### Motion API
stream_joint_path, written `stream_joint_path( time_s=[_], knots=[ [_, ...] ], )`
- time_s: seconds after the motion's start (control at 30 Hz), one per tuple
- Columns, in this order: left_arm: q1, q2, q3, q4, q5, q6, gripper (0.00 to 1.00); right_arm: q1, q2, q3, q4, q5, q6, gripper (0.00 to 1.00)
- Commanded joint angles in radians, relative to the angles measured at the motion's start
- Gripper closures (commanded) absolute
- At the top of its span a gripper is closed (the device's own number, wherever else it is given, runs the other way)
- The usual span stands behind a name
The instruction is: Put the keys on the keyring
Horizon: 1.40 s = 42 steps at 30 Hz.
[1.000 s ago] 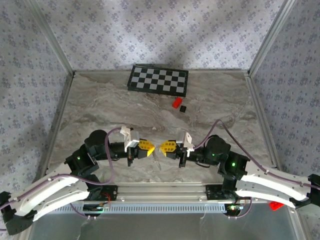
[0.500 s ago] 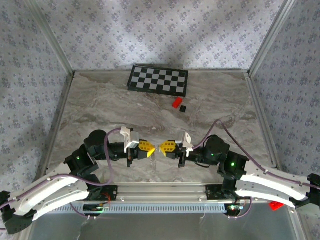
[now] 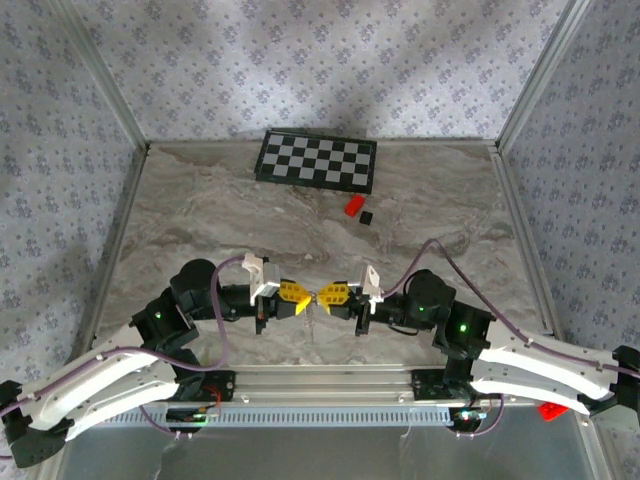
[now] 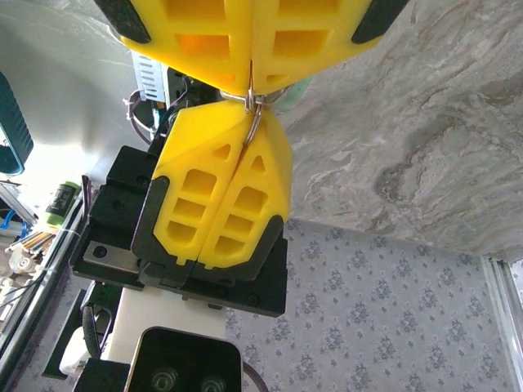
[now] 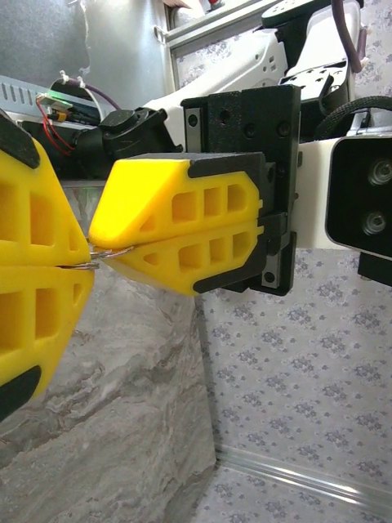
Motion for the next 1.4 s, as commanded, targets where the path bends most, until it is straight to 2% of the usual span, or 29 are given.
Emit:
stream_joint_path(
  time_s=[0.0,1.37],
  knots=[
    [-0.010,-0.009,0.044,0.029,0.002,0.020,1.00,0.001,0.004,0.026,0.005,-0.035,0.027,1.00],
    [-0.013,-0.004,0.051,0.008,-0.008,0.037,1.00,-0.024,-0.024,0.021,0.011,-0.072,0.067,1.00]
  ],
)
